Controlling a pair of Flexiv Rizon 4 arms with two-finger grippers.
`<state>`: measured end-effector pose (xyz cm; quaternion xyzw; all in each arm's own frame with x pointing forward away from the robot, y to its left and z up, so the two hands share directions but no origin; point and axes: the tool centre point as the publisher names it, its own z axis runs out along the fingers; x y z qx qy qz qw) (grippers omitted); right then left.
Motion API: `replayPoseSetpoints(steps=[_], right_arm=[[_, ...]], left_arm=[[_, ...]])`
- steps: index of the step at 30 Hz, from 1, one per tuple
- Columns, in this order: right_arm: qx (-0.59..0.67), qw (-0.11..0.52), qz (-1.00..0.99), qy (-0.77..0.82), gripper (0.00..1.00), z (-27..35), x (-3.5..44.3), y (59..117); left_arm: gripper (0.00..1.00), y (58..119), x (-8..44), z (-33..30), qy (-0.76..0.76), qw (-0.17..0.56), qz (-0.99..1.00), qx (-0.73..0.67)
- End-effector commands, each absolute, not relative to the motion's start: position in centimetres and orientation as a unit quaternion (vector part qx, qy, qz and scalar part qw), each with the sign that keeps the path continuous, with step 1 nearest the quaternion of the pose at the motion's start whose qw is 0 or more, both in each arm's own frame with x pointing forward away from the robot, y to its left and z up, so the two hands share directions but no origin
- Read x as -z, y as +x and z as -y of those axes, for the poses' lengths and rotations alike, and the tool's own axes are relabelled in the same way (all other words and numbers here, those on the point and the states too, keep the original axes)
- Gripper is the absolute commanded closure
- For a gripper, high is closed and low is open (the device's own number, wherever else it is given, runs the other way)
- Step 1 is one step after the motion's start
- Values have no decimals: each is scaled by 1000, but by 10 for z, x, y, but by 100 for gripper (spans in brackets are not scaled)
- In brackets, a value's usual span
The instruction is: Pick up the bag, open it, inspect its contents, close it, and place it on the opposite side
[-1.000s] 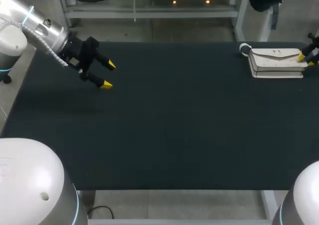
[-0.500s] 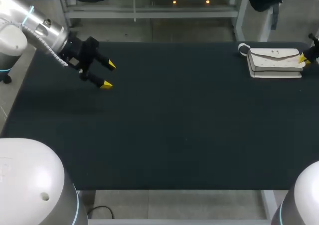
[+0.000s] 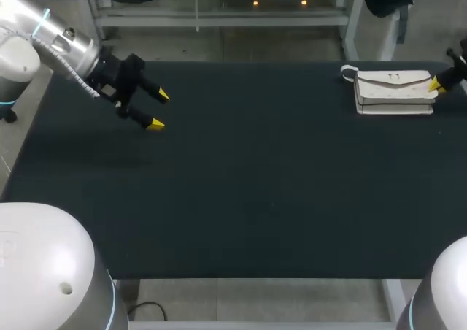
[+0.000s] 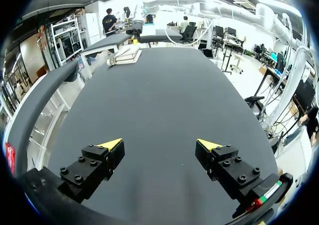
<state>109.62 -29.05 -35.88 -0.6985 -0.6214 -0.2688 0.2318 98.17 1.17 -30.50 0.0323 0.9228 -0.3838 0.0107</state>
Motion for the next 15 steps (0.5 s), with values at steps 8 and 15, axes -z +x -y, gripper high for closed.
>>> replayPoseSetpoints(steps=[8, 15], right_arm=[[243, 276, 669, -646, 100, 244, 338, 1087], [242, 273, 665, -652, 100, 234, 334, 1082]], left_arm=[[0, 982, 306, -11, 32, 12, -922, 385], [0, 982, 306, -11, 32, 12, -922, 385]])
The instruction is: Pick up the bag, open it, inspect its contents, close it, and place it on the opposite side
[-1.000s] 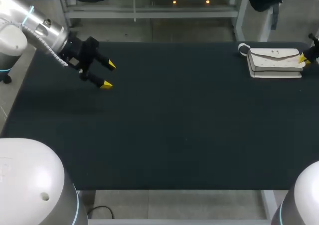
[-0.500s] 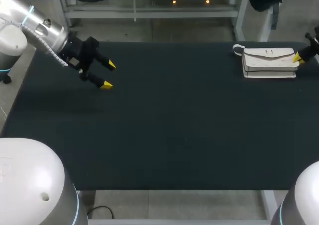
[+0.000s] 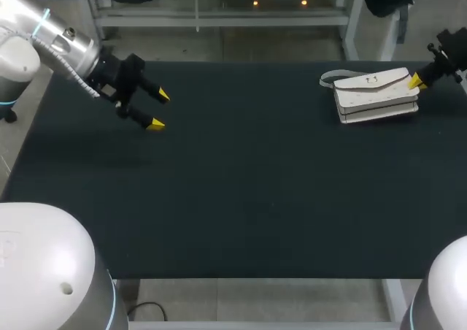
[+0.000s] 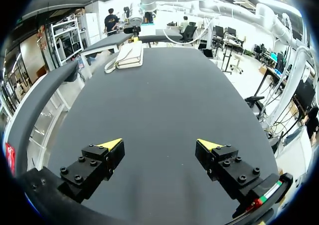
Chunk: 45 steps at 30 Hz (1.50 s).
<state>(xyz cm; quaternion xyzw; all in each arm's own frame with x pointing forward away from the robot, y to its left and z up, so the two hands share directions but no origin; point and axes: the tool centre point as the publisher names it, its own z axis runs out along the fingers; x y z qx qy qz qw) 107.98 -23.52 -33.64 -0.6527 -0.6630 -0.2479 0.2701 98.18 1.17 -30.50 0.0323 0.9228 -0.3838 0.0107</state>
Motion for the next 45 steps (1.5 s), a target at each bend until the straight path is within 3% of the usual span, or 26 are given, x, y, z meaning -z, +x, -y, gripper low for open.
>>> replayPoseSetpoints(steps=[1, 19, 45], right_arm=[[242, 273, 665, -652, 100, 234, 334, 1082], [242, 273, 665, -652, 100, 234, 334, 1082], [318, 258, 662, -628, 100, 84, 360, 1018]], left_arm=[[0, 982, 306, -11, 32, 12, -922, 385], [0, 982, 306, -11, 32, 12, -922, 385], [0, 982, 306, -11, 32, 12, -922, 385]])
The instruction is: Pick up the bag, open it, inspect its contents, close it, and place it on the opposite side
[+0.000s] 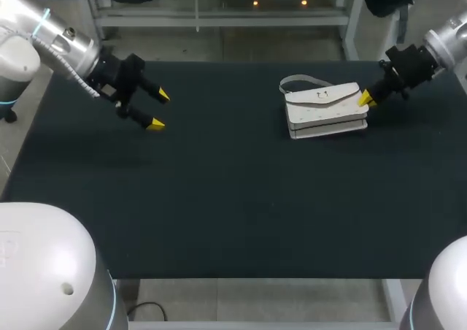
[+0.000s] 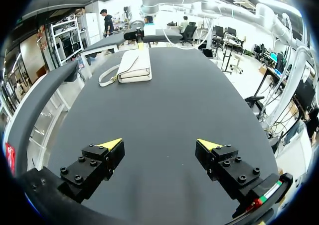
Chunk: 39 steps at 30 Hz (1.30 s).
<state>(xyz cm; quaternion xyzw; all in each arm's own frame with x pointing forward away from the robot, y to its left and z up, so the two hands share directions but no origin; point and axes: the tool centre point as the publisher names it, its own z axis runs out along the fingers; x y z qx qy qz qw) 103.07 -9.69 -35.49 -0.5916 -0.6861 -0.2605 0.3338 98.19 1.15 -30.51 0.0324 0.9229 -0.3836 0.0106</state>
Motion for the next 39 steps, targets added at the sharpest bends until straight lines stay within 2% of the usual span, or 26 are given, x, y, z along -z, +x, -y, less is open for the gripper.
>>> replayPoseSetpoints(steps=[1, 23, 39], right_arm=[[318, 258, 662, -628, 100, 84, 360, 1018], [318, 258, 662, -628, 100, 84, 360, 1018], [357, 247, 666, -607, 100, -19, 367, 991]], left_arm=[[0, 982, 306, -11, 32, 12, -922, 385], [0, 982, 306, -11, 32, 12, -922, 385], [0, 982, 306, -11, 32, 12, -922, 385]])
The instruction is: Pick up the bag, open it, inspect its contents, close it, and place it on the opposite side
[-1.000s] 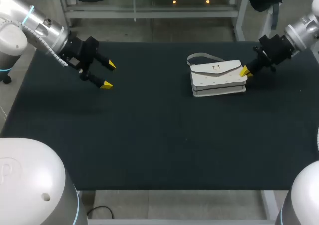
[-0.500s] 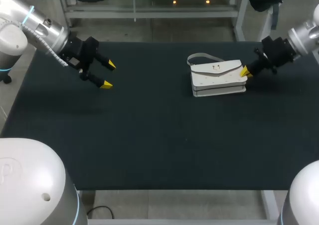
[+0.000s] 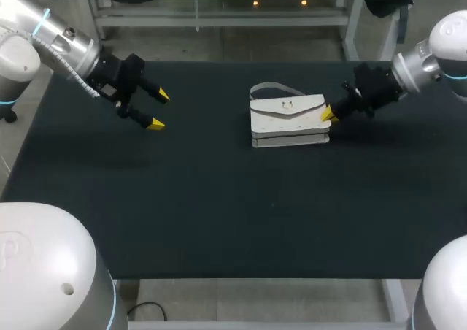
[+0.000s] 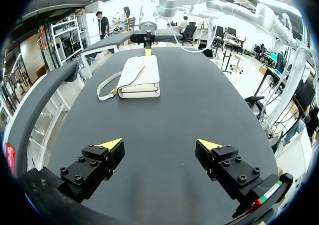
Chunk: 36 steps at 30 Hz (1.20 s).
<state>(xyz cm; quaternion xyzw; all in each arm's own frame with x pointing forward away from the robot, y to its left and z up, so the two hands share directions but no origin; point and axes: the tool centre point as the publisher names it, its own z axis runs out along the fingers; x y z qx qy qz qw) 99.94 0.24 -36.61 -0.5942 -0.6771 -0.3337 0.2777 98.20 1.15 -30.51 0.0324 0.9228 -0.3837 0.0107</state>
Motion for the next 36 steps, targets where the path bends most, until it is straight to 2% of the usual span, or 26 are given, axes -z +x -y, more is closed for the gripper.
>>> replayPoseSetpoints(steps=[1, 9, 17, 24, 25, 27, 28, 36], right_arm=[[363, 248, 665, -604, 100, -22, 367, 990], [373, 252, 664, -597, 100, -50, 367, 983], [375, 282, 662, -584, 100, -70, 376, 978], [363, 304, 662, -582, 100, -69, 375, 982], [363, 304, 661, -582, 96, -68, 374, 983], [358, 307, 661, -584, 78, -66, 372, 985], [358, 311, 660, -583, 74, -65, 372, 986], [324, 343, 651, -594, 76, -62, 372, 995]], left_arm=[[0, 982, 306, -11, 32, 12, -922, 385], [0, 982, 306, -11, 32, 12, -922, 385], [0, 982, 306, -11, 32, 12, -922, 385], [0, 982, 306, -11, 32, 12, -922, 385], [0, 982, 306, -11, 32, 12, -922, 385], [0, 982, 306, -11, 32, 12, -922, 385], [0, 982, 306, -11, 32, 12, -922, 385], [0, 982, 306, -11, 32, 12, -922, 385]])
